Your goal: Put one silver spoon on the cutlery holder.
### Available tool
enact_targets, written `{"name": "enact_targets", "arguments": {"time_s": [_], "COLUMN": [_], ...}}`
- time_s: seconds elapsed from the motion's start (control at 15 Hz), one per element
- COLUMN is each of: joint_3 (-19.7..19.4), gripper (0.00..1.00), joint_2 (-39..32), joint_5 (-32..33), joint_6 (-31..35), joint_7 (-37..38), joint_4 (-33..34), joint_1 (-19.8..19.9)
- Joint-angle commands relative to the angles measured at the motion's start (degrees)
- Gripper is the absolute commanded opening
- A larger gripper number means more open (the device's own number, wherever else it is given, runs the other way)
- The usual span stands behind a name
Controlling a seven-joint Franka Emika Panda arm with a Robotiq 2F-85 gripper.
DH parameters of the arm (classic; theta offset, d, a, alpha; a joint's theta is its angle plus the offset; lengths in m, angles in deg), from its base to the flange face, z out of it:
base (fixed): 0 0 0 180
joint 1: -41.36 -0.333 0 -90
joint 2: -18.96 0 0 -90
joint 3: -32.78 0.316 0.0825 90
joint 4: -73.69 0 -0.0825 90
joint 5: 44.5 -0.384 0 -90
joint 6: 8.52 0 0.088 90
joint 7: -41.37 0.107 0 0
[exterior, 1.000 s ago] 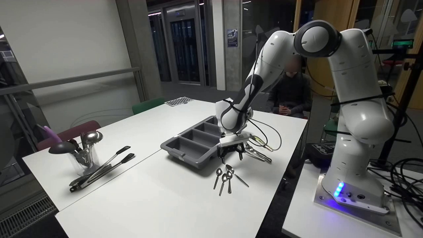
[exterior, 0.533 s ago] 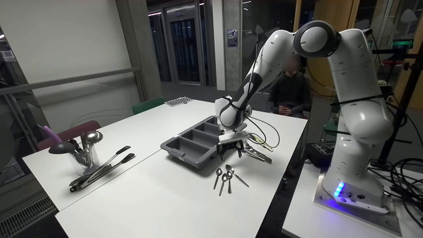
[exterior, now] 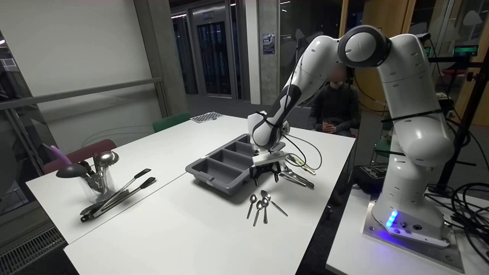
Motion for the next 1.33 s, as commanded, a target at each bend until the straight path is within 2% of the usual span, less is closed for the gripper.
{"name": "enact_targets", "arguments": {"time_s": [0.0,0.47,1.27], "joint_3": [1.2,1.2,2.1], "gripper": [1.0,1.0,1.0], "joint_2": [-1.3,-4.5,-5.9], "joint_5": [-1.6,-2.7,-4.3], "joint_6": [-2.8,-4.6,-4.1], "joint_7": [-3.2,-4.4,-4.0], "joint_4": [2.6,5.5,4.5], "joint_1": [2.0,2.4,1.9]}}
